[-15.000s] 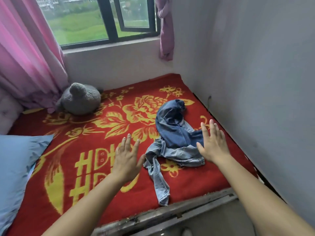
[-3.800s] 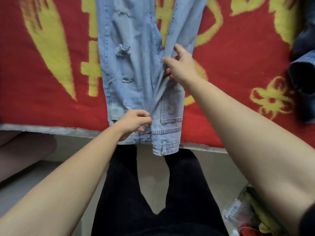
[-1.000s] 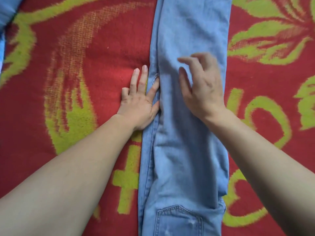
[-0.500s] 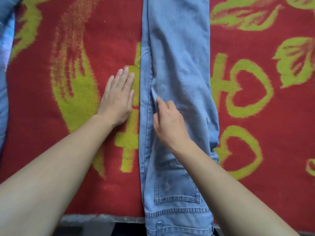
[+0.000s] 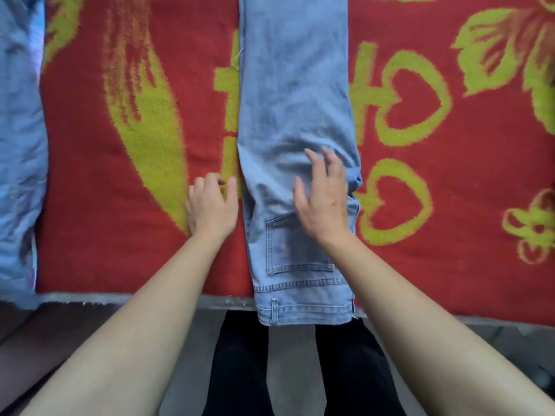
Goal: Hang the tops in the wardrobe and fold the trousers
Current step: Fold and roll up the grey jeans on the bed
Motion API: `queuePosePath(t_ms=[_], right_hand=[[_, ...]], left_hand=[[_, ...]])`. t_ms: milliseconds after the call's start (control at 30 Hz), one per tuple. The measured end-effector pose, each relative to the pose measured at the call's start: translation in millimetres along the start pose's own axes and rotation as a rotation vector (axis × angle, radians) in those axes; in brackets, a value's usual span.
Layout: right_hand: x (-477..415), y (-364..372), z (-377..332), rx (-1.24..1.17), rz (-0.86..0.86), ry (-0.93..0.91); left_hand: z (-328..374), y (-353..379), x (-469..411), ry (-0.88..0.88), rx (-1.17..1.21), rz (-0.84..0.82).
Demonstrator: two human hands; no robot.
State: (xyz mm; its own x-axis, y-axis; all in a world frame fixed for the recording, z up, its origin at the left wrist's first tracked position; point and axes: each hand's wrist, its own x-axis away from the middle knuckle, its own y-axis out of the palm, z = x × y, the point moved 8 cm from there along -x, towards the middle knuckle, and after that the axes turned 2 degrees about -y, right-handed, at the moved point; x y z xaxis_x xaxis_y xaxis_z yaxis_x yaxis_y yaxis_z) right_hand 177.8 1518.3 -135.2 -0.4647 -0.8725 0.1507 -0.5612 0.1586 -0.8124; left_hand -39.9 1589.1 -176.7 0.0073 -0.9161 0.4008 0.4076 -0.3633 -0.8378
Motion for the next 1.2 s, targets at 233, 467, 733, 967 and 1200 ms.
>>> queuePosePath(t_ms=[233, 467, 733, 967, 1200], right_hand=[[141, -3, 136, -0.111, -0.626, 0.754], [205, 6, 156, -0.355, -0.838, 0.753], [191, -103, 95, -0.873, -0.705, 0.797], [198, -179, 63, -0.808, -0.547, 0.61], [303, -182, 68, -0.775, -0.386, 0.578]], left_hand=[[-27, 66, 160, -0.31, -0.032, -0.394], [-40, 85, 228, -0.609, 0.601, -0.584], [38, -7, 273, -0.58, 0.891, -0.586], [43, -49, 292, -0.454, 0.801, -0.355], [-6, -60, 356, -0.48, 0.948, -0.237]])
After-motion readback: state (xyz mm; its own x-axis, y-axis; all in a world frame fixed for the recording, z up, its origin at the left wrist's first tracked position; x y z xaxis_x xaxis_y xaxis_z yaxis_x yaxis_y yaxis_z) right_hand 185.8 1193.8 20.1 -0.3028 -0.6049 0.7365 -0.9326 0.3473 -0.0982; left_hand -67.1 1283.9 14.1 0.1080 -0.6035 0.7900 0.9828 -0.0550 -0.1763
